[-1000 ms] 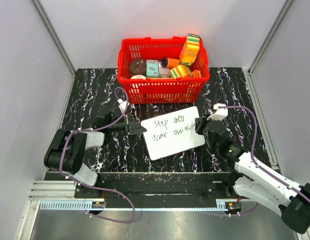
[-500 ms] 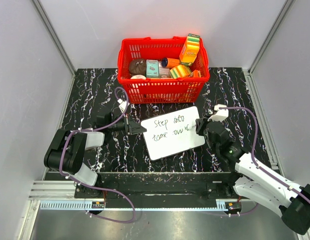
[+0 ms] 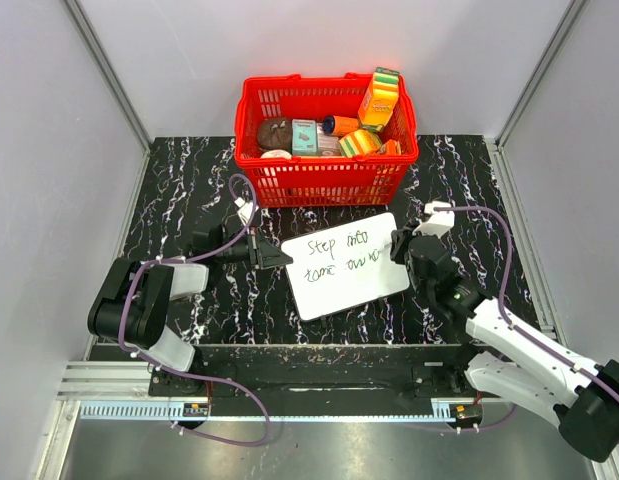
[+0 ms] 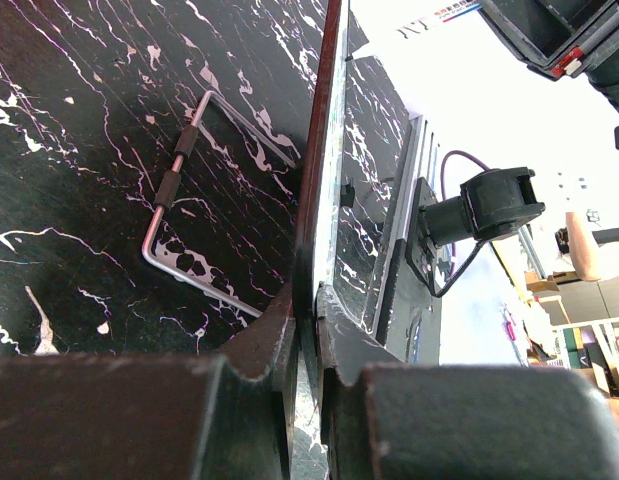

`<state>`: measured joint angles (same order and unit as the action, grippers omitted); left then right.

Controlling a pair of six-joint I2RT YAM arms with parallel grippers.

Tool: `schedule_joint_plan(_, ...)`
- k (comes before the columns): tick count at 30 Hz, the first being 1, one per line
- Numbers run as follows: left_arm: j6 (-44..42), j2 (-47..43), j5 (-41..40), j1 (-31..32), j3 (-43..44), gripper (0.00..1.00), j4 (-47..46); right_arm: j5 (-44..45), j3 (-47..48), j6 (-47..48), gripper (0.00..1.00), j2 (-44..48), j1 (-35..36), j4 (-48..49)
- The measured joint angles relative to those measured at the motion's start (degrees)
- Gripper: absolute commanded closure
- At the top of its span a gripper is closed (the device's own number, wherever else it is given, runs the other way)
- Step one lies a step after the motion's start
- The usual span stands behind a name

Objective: Write a sentence on the whiteboard
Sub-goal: Write on the whiteboard with the whiteboard.

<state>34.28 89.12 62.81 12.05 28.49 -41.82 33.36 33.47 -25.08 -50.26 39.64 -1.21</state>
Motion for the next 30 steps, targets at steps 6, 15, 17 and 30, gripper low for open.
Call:
schedule_joint_plan(6,0.00,0.00,0.02,0.00,0.02,1.00,0.00,-0.04,1.01,0.85,1.00,-1.22,-0.02,0.94)
schedule_joint_plan(15,0.00,0.00,0.02,0.00,0.02,1.00,0.00,-1.33,1.03,1.73,1.00,2.23,-0.04,1.42)
schedule_joint_plan(17,0.00,0.00,0.00,0.00,0.02,1.00,0.00,-1.38,1.03,1.90,1.00,3.82,-0.07,1.46)
schedule_joint_plan(30,0.00,0.00,0.00,0.02,0.02,1.00,0.00,-1.27,1.03,2.43,1.00,5.22,-0.07,1.38)
